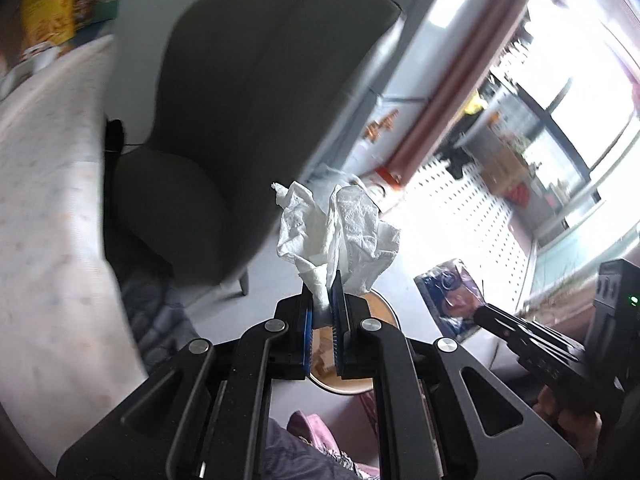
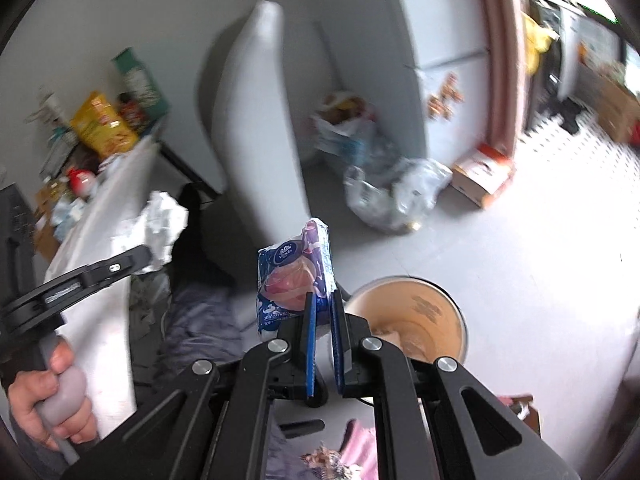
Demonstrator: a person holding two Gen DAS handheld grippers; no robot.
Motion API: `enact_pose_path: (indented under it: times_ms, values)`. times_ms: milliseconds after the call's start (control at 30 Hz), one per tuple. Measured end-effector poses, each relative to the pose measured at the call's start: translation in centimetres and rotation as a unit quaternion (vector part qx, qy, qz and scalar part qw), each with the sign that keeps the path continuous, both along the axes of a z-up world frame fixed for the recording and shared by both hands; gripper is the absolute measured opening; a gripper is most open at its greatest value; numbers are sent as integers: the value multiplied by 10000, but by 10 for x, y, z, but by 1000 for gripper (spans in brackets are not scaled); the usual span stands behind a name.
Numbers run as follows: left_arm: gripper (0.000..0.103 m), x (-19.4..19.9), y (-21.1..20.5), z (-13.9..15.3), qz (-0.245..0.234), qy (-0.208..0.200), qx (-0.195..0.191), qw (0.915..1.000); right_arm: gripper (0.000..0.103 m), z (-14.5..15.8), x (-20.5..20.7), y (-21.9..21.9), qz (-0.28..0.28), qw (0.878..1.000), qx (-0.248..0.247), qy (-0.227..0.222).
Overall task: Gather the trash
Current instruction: 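Carry the blue packet and the tissue over the trash bin, then open the right gripper to drop the blue packet into the bin, then open the left gripper to drop the tissue into the bin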
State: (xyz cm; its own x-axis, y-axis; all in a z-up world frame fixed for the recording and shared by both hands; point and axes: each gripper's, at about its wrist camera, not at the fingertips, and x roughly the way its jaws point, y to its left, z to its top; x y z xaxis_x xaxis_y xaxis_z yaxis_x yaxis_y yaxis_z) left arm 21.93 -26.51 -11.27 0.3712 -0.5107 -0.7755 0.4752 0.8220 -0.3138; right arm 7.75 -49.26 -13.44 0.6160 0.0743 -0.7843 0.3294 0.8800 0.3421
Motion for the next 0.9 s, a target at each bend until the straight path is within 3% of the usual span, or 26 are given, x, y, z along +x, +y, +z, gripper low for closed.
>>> enact_pose_path:
  times_ms: [100,167,200,233,367,533,667,767,800,833,900]
  values:
    - [8,-2,-13,-7,-126,84,84,9999,13,-22,-7,-22,-316,9991,191,194]
    - [8,-3,-21,-11,-208,138,139,9996,27,-38,-9,-33,-447,9975,382,384]
    - [8,-4,-24,-12,-243,155,161,9995,43,-43,-9,-37,-508,9968,418,447]
    - [8,-6,-26,-12,-265,163,176,9994,53,-46,-12,-40,-587,9964,398,457]
    - [8,-8,-40,-18,-389,270,269,9985,58,-46,-21,-52,-803,9953,419,336]
    - [9,-18,-64,-26,-658,419,377,9962,77,-31,-33,-71,-1208,9923,226,140]
    - [10,-30,-90,-35,-958,551,493,9926,79,-17,-47,-89,-1571,9874,159,-40]
    - [19,-36,-107,-42,-1148,682,542,9896,79,-11,-51,-95,-1664,9859,155,-116]
    - [36,-38,-112,-44,-1213,712,561,9885,79,-11,-53,-96,-1677,9856,146,-130]
    - [64,-39,-117,-45,-1255,726,578,9877,79,-10,-54,-97,-1684,9855,147,-136]
    - [74,-43,-120,-44,-1276,668,525,9882,79,-9,-56,-99,-1697,9852,164,-151]
